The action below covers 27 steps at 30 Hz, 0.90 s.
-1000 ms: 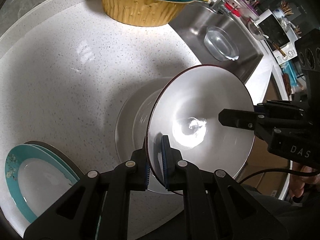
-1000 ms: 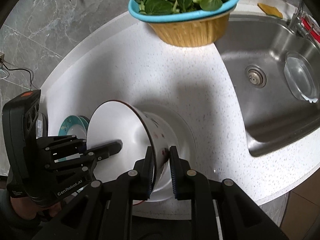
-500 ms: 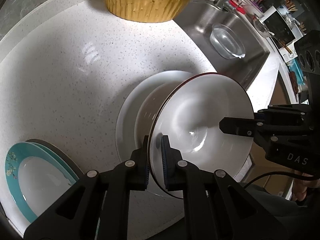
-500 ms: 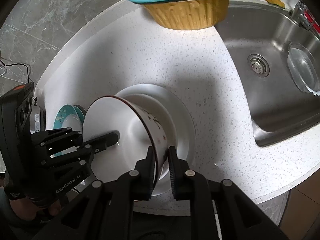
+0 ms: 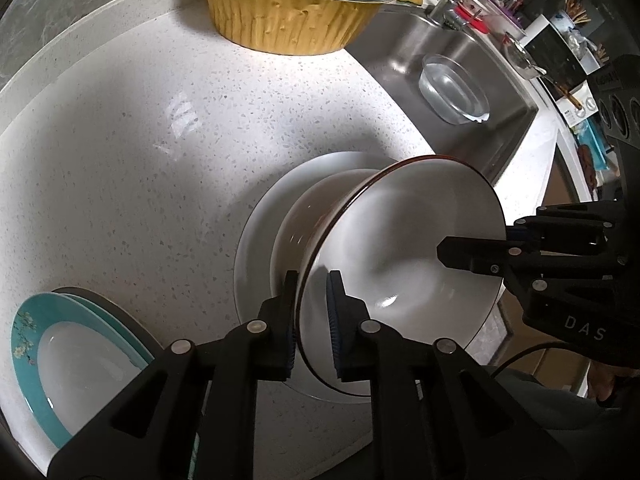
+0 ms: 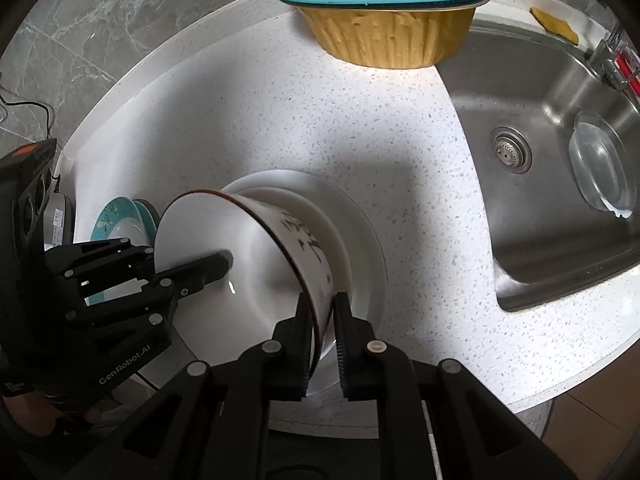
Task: Organize plates and bowls
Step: 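Carry the pink-flowered bowl with both tools and lower it into the white bowls, then open both tools and release the pink-flowered bowl on the nested bowls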
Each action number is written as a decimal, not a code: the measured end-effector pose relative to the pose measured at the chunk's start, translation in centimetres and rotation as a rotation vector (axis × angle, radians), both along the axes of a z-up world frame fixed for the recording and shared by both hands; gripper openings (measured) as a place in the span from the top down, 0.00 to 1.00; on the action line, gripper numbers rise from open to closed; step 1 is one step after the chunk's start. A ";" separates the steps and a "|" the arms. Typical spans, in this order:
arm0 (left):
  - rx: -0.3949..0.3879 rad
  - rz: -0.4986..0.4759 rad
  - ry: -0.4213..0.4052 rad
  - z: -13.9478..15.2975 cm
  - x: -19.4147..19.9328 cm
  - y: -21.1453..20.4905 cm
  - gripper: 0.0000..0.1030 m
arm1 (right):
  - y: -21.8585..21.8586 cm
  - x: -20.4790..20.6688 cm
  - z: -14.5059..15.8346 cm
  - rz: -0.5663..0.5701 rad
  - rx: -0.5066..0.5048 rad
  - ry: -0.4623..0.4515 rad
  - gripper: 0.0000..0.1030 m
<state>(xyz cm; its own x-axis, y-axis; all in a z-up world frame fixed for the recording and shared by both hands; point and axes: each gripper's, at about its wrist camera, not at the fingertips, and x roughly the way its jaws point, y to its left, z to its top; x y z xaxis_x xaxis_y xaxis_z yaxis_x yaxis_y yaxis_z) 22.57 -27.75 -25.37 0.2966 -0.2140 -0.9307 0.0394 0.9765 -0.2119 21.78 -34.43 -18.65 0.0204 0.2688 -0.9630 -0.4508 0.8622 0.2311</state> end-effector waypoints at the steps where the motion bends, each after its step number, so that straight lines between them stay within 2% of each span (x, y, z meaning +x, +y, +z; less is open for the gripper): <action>1: 0.000 0.000 0.000 0.0 0.0 0.0 0.88 | 0.0 0.0 0.0 0.000 -0.001 -0.001 0.88; 12: -0.039 0.013 -0.013 -0.2 -0.2 0.3 0.82 | 0.8 -0.4 0.2 0.011 -0.031 -0.025 0.85; 17: -0.047 0.014 -0.017 -0.2 -0.1 0.3 0.79 | 1.0 -0.5 0.2 0.007 -0.027 -0.018 0.80; 21: -0.056 0.023 -0.028 -0.1 0.0 0.6 0.75 | 0.9 -0.4 0.7 -0.015 -0.007 -0.021 0.65; 27: -0.062 0.024 -0.027 -0.1 0.0 0.4 0.74 | 1.3 -0.5 0.6 0.002 -0.008 -0.021 0.63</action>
